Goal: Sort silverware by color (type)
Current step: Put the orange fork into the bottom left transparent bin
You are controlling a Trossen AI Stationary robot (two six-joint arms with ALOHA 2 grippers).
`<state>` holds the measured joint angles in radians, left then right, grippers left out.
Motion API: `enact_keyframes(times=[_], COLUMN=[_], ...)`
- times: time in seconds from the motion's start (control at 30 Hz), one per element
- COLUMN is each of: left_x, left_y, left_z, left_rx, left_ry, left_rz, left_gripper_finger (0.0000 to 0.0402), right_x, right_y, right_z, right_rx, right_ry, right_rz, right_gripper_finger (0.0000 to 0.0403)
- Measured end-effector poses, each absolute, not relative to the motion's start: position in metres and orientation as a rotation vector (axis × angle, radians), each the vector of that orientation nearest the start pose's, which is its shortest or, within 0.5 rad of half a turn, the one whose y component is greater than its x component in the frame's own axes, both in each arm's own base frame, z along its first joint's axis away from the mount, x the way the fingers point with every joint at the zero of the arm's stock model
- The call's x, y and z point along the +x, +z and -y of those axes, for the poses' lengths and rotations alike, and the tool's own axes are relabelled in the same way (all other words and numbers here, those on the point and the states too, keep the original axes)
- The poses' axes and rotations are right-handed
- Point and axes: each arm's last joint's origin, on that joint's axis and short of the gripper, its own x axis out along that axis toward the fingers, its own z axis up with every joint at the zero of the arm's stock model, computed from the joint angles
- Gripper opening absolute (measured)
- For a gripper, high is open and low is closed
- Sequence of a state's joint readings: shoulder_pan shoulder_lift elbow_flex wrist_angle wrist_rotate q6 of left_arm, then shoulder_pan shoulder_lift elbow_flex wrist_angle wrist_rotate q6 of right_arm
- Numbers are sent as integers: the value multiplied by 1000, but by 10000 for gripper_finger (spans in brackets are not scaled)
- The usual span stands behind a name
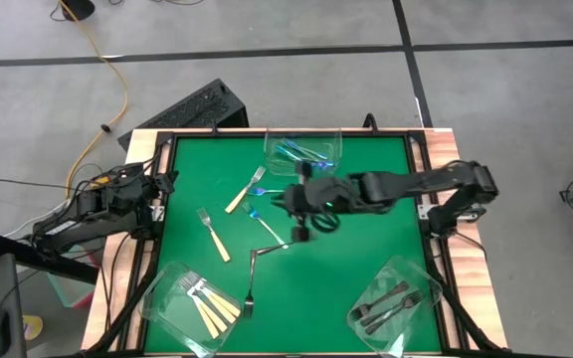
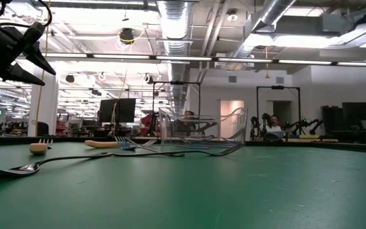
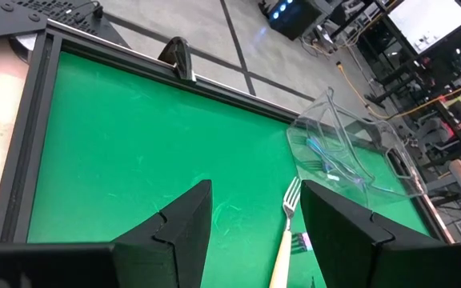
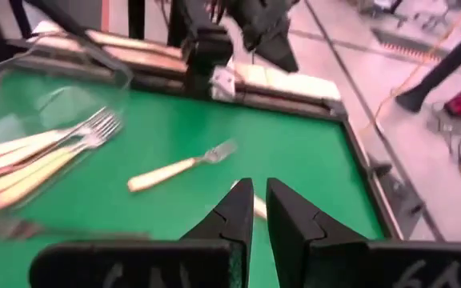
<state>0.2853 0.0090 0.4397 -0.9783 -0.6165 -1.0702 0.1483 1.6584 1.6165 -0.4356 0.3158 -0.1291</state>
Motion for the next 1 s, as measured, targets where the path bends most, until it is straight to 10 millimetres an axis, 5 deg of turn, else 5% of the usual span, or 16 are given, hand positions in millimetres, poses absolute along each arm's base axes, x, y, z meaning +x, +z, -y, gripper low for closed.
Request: enact_keyframes(times=[0.3,0.57,1.0], left_x=[26,26,26], left_y=[215,215,215], left_z=[-25,-25,-25], left_rx=[-884,-886,-885], left_ry=[1080,1080,1080], left_rz=[-28,-28,-28], left_gripper_finger=[176,176,176], right_x=[440,490,538], right_y=[316,290,225], right_z=[-1,35,85], right_rx=[-205,-237,-427], right_ry=[-29,20,279], right_rz=[-442,-474,-664], right_gripper_finger=[119,193,198])
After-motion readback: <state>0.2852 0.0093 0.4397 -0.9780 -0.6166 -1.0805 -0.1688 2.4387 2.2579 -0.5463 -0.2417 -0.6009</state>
